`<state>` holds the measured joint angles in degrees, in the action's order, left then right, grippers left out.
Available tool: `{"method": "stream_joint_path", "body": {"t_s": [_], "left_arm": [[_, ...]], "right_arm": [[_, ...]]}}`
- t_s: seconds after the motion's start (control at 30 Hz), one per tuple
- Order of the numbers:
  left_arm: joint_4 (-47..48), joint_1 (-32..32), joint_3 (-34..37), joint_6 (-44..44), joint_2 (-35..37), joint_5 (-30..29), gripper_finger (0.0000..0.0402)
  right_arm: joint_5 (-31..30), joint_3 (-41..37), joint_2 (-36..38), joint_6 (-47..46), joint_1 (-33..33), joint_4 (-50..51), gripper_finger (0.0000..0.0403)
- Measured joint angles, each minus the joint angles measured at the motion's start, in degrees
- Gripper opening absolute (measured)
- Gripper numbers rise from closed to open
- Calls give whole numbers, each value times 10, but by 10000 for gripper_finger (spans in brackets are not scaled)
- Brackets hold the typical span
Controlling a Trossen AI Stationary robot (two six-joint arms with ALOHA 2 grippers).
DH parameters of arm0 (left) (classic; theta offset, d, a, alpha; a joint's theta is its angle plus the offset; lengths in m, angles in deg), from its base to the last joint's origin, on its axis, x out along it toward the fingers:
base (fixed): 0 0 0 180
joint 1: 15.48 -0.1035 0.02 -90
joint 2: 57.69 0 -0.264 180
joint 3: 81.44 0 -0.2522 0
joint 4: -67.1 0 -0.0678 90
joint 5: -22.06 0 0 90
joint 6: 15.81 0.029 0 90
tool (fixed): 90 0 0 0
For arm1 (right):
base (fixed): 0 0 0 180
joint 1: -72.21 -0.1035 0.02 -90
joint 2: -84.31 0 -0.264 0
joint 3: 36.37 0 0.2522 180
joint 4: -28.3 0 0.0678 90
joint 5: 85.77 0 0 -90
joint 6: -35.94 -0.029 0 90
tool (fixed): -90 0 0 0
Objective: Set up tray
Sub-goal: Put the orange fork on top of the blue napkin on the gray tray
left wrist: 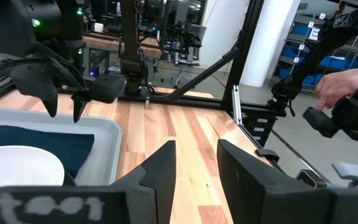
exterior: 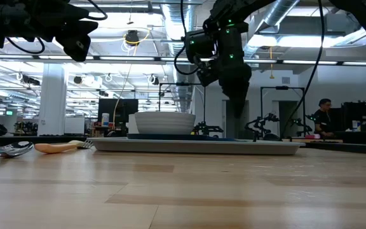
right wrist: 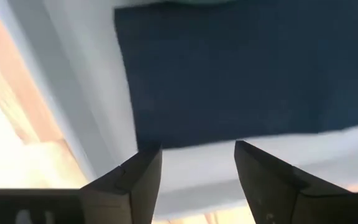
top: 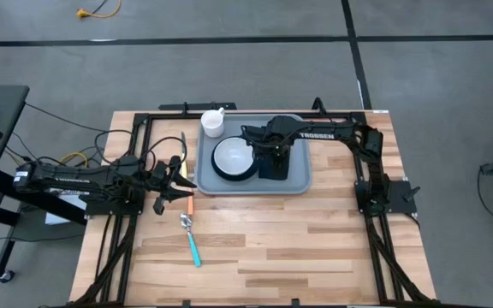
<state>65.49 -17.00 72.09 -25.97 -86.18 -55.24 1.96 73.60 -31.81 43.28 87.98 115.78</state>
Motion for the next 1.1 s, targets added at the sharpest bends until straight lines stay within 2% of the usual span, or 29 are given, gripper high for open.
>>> {"method": "stream_joint_path", "body": {"t_s": [0.23,0.4,0.57,0.67,0.87,1.0,1.1], "left_arm": [[8,0,0,0,0,0,105],[10,0,0,-1,0,0,105],[20,0,0,-1,0,0,105],[24,1,0,-3,0,1,105],[30,20,1,-7,-1,-5,105],[-21,46,24,-6,-14,-15,105],[-103,63,50,-7,-34,-15,105]], "right_arm": [[49,-1,0,22,-4,-10,180],[77,-42,11,38,-11,-41,174],[84,-123,70,11,-5,-92,165],[80,-187,138,-26,4,-134,159],[61,-346,307,-97,-5,-333,153],[50,-477,417,-147,-43,-576,153],[50,-571,476,-178,-82,-791,155]]}}
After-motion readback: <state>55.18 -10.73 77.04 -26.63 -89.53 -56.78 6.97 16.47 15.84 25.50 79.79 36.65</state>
